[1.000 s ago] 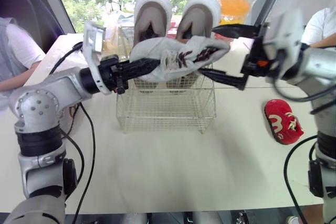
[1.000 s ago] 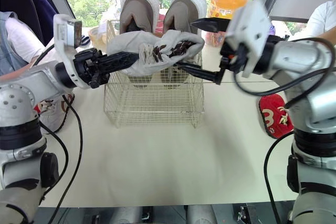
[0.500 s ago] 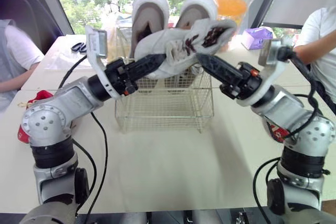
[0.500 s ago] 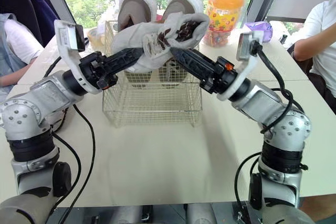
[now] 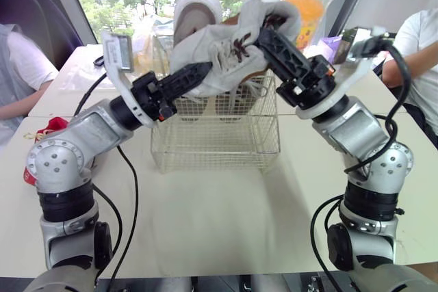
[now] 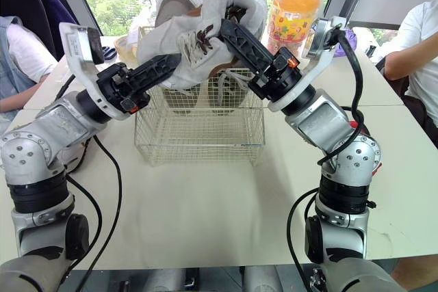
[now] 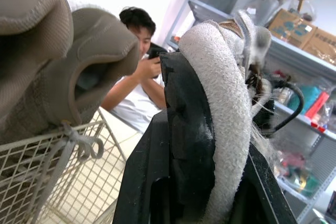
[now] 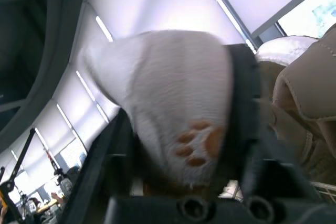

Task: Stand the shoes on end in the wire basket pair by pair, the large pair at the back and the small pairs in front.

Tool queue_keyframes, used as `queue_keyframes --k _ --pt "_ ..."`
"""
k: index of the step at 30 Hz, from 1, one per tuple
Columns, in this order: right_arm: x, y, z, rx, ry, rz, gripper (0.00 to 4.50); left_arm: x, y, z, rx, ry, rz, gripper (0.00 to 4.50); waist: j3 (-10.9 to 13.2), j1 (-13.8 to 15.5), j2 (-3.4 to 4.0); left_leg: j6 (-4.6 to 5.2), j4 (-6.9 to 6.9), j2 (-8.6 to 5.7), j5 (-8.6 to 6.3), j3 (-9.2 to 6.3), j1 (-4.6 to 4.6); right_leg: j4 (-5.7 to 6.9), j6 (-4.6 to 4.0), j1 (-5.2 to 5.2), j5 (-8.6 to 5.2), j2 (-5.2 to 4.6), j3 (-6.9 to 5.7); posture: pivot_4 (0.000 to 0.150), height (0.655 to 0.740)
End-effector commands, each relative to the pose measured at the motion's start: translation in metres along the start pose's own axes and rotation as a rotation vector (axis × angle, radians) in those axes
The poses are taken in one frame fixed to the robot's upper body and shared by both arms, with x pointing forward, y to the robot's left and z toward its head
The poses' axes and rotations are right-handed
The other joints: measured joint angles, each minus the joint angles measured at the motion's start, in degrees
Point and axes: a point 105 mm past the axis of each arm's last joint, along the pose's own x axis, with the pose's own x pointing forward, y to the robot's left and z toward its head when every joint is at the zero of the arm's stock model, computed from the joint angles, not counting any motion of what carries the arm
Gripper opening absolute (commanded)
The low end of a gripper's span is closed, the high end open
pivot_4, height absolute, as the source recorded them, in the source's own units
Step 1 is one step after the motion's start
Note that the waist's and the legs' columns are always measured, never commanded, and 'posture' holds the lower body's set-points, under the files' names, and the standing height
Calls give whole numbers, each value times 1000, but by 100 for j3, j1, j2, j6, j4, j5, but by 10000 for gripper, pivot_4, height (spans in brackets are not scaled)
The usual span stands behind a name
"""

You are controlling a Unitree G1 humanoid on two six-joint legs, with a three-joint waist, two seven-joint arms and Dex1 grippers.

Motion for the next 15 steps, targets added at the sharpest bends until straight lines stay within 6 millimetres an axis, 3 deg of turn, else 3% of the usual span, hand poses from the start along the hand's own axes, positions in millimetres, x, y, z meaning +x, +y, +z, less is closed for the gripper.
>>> queue_keyframes --k 1,3,8,12,15 --pt "13 26 -6 -6 34 122 7558 6 -4 0 10 2 -3 2881 0 -1 0 0 0 0 0 0 0 0 0 0 0 0 0 1500 7400" --pt "14 25 -6 -13 41 113 7205 6 -2 -1 7 10 13 2881 0 -3 0 0 0 0 0 -1 0 0 0 0 0 0 0 1500 7400" --pt "17 23 2 -38 49 90 7205 -1 -1 -8 23 89 42 25640 0 -18 0 0 -3 1 0 0 1 0 -1 -1 0 0 0 1500 7400" --pt "16 22 13 -124 108 81 7205 -13 1 -9 132 179 77 44661 1 -13 2 0 -7 1 0 1 -1 -1 -2 -5 -1 2 -1 1500 7400" --pt "10 17 24 -353 292 69 7205 -31 10 -8 264 298 123 44661 2 5 3 0 -7 0 0 6 -2 -8 -21 -6 -12 0 0 1500 7400"
